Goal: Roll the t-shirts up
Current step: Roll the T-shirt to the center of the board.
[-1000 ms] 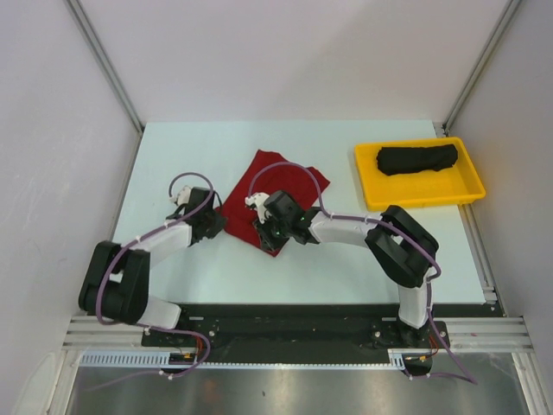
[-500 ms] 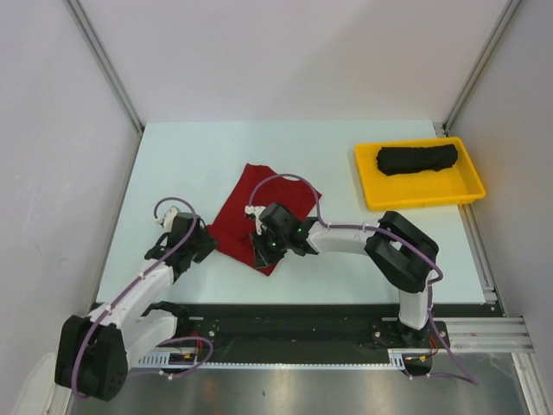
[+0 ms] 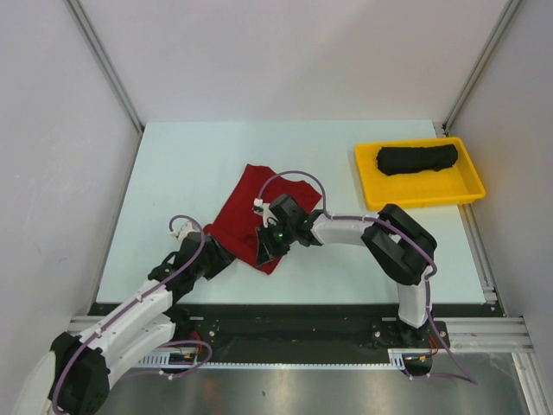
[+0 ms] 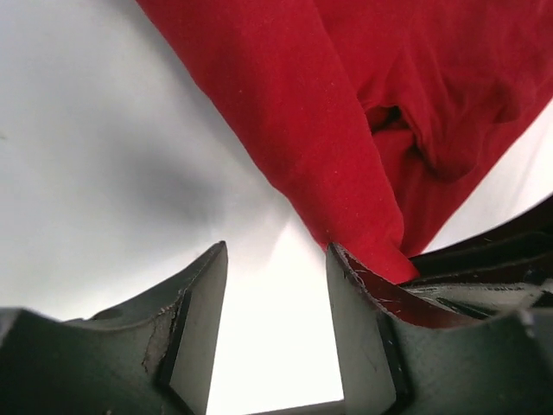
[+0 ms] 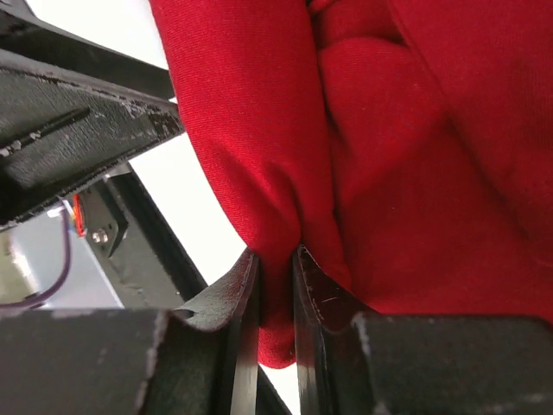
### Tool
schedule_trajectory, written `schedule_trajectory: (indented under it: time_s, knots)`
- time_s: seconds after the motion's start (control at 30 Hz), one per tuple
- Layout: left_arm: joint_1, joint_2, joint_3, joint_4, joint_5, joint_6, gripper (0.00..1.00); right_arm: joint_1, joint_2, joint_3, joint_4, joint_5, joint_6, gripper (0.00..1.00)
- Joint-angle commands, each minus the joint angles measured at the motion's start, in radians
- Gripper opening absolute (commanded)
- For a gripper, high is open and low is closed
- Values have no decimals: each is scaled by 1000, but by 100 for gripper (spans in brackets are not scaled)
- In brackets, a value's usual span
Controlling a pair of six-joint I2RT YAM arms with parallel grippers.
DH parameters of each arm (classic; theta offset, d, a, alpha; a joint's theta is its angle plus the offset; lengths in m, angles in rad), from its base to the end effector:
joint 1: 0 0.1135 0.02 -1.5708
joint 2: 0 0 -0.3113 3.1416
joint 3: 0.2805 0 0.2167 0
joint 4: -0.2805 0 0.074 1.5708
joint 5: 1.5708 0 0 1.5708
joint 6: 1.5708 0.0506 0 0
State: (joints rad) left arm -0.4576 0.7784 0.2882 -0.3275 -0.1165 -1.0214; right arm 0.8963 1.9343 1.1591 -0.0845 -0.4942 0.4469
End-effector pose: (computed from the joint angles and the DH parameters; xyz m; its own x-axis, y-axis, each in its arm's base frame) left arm 0.0881 -0.0368 0.1963 -0.6552 -0.6215 -0.4294 -0.3663 0.7585 -0.5390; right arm 0.2303 0.3264 0.2118 -0.8074 -0.4005 -0.4333 -0.5899 0.5335 0.6061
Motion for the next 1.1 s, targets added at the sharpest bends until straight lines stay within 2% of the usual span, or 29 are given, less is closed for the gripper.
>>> schedule_trajectory:
  time_s: [0.0, 0.17, 0.43, 0.63, 0.67, 0.87, 1.07]
  knots:
    - [-21, 16, -23, 129, 3, -54, 54, -28, 35, -9, 9, -90, 36, 17]
    - [-21, 88, 14, 165, -17, -28, 49, -51, 38, -10, 25, -129, 52, 17]
    - [-23, 180, 78, 196, -28, -9, 47, -76, 34, -10, 32, -152, 61, 20]
    - [-23, 255, 129, 196, -25, 0, 47, -85, 11, -9, 9, -120, 56, 34]
    - [-24, 266, 137, 193, -25, 3, 47, -85, 3, -9, 2, -109, 53, 39]
    - [-23, 343, 192, 183, -25, 18, 47, -85, -76, -10, -58, -8, 26, 51]
    - [-23, 429, 253, 179, -14, 35, 47, -83, -169, -9, -133, 153, -16, 57]
